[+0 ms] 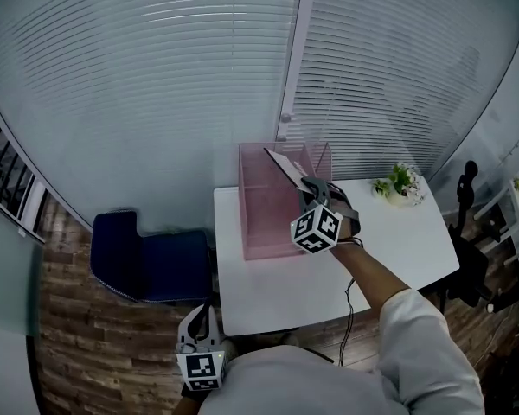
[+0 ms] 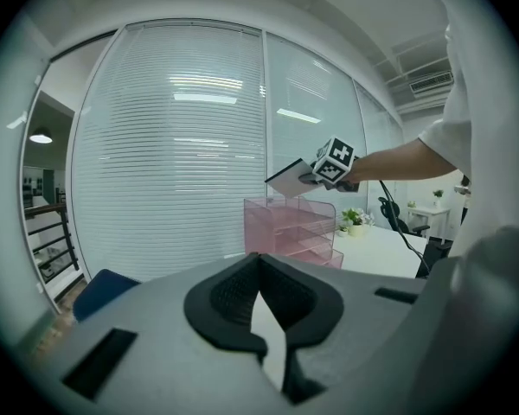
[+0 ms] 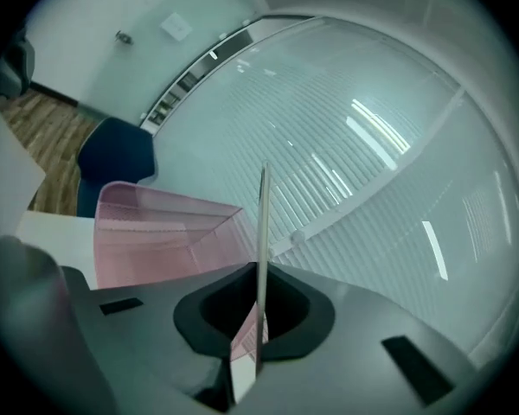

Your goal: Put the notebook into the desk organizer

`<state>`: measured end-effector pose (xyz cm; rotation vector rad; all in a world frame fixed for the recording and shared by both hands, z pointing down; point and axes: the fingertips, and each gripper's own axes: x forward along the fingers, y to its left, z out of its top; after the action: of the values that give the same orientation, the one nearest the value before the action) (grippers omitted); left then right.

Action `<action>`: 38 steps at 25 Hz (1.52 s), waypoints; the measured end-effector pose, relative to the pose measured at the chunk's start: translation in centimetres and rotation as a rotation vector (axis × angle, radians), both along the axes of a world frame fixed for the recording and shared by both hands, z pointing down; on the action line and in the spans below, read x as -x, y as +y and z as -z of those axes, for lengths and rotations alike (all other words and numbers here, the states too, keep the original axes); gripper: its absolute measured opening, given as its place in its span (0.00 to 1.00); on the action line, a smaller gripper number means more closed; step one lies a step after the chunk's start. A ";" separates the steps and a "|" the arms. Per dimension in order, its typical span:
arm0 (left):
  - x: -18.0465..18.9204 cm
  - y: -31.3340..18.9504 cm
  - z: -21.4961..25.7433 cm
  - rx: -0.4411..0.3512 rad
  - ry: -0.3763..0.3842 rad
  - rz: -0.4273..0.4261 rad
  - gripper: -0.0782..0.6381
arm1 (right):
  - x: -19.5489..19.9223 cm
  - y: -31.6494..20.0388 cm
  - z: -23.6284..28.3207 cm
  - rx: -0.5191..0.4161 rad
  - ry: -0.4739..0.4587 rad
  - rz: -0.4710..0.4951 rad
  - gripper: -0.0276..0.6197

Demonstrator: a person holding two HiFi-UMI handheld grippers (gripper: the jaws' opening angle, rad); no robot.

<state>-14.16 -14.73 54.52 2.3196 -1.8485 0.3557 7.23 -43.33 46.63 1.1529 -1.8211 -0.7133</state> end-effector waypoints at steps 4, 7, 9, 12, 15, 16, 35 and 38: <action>0.8 0.5 -0.5 0.010 0.009 0.030 0.12 | 1.2 -2.4 -2.6 0.036 0.178 0.029 0.08; 1.7 0.9 -0.7 0.017 0.014 0.055 0.12 | 1.9 -3.4 -4.6 0.076 0.289 0.054 0.08; 2.2 1.0 -0.9 0.022 0.018 0.070 0.12 | 2.2 -4.0 -6.0 0.096 0.369 0.068 0.08; 2.7 1.2 -1.1 0.028 0.024 0.086 0.12 | 2.6 -4.3 -7.8 0.125 0.471 0.089 0.08; 3.0 1.3 -1.3 0.034 0.028 0.094 0.12 | 3.1 -4.3 -9.1 0.150 0.528 0.111 0.08; 3.0 1.3 -1.4 0.036 0.029 0.096 0.12 | 3.2 -4.3 -9.4 0.158 0.542 0.116 0.08; 3.2 0.9 -1.7 0.045 0.043 0.102 0.12 | 4.3 -1.7 -13.1 0.573 0.615 0.240 0.38; 3.1 0.8 -1.8 0.049 0.043 0.104 0.12 | 4.3 -1.2 -12.8 0.647 0.602 0.256 0.45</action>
<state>-17.28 -13.92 56.36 2.1719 -1.9093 0.3303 2.92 -44.50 59.46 0.2412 -1.5042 -0.4767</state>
